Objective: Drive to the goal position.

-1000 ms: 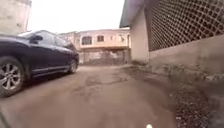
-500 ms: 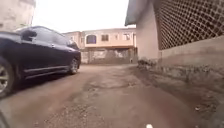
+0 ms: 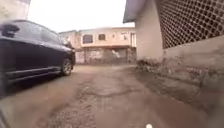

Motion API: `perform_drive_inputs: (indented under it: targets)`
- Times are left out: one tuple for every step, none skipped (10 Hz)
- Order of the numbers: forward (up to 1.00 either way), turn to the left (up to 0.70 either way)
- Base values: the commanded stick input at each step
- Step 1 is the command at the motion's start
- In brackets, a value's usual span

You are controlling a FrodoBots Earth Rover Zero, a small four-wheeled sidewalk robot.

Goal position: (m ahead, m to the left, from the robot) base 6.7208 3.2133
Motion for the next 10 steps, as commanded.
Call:
perform_drive_inputs:
  targets:
    - [1.0, 0.12]
    - [1.0, 0.12]
    - [1.0, 0.12]
    - [1.0, 0.12]
    - [1.0, 0.12]
    - [1.0, 0.12]
    - [1.0, 0.12]
    - [1.0, 0.12]
    - [1.0, 0.12]
    - [1.0, 0.12]
